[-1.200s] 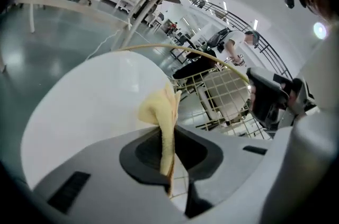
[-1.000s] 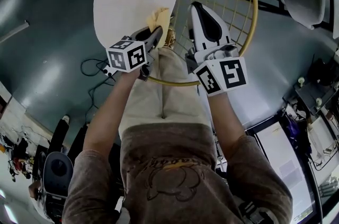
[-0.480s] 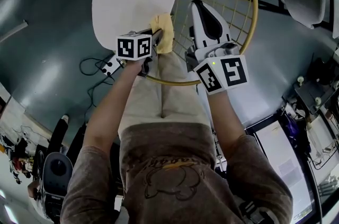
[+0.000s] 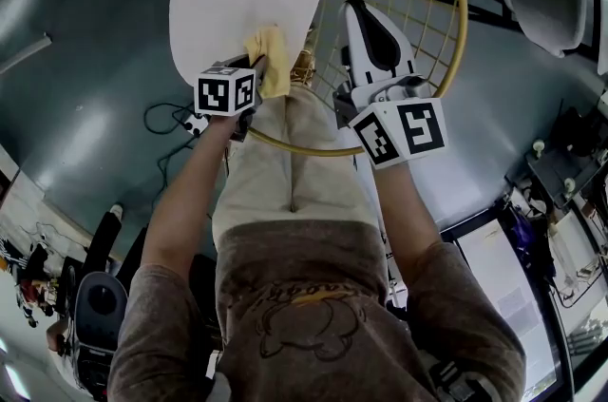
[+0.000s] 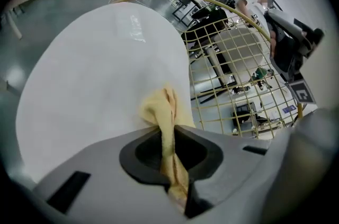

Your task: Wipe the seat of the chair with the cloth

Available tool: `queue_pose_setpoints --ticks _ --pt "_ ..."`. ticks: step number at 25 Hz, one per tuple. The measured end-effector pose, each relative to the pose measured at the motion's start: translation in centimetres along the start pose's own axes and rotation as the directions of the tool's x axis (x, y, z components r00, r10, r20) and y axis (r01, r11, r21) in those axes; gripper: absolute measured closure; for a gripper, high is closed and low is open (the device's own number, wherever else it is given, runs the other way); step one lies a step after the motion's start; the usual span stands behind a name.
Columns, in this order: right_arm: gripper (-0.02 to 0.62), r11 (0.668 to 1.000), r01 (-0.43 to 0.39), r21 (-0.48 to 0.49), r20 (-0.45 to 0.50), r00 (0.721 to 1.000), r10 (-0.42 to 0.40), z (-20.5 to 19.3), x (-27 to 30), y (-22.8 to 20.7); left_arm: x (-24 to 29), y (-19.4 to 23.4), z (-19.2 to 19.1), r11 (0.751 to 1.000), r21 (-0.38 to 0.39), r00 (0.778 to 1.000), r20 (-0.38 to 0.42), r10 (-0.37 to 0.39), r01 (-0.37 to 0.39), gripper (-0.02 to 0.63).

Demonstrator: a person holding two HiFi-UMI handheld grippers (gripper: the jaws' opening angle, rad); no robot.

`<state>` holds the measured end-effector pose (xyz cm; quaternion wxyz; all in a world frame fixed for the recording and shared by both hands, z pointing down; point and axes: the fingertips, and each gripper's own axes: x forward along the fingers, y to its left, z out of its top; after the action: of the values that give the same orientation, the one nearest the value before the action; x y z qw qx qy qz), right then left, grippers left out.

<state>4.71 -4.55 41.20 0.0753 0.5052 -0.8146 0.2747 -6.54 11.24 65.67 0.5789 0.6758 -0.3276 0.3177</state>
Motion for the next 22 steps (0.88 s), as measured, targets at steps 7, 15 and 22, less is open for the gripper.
queue_pose_setpoints --ticks 7,15,22 --pt "0.566 1.0 -0.013 -0.009 -0.014 1.0 0.013 -0.3 0.3 0.5 -3.1 4.2 0.3 0.998 -0.042 0.998 0.038 0.052 -0.051 0.558" --pt "0.566 0.999 -0.026 -0.019 -0.026 0.999 0.025 -0.5 0.6 1.2 -7.5 10.1 1.7 0.985 -0.075 0.982 0.099 0.161 -0.154 0.558" --pt "0.567 0.999 -0.028 -0.023 -0.03 0.999 0.028 -0.7 0.4 1.2 -11.4 14.6 2.5 0.965 -0.16 0.955 0.181 0.235 -0.207 0.558"
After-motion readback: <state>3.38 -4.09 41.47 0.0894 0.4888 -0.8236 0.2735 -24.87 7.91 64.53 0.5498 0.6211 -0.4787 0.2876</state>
